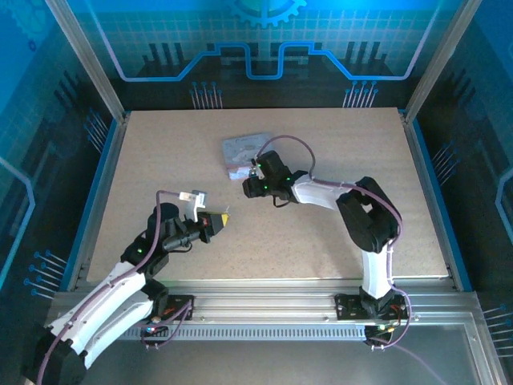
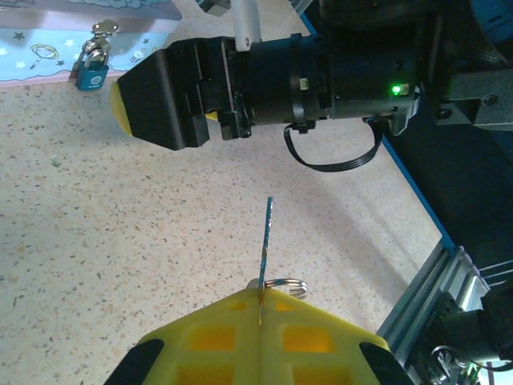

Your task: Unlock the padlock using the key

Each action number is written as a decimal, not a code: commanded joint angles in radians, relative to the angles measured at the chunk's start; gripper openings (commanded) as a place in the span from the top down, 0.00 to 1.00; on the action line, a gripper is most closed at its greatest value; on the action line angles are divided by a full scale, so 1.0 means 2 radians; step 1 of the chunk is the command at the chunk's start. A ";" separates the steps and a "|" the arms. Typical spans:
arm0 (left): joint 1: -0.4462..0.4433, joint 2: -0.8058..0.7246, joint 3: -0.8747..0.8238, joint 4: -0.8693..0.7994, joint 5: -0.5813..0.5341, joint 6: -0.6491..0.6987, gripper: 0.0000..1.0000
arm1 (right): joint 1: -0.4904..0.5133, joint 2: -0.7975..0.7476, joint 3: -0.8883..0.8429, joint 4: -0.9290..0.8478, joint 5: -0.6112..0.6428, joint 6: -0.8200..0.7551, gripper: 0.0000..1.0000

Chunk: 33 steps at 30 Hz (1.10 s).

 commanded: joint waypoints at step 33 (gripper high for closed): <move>0.001 0.000 -0.010 0.026 -0.007 0.026 1.00 | 0.005 0.158 0.187 -0.075 0.104 0.041 0.47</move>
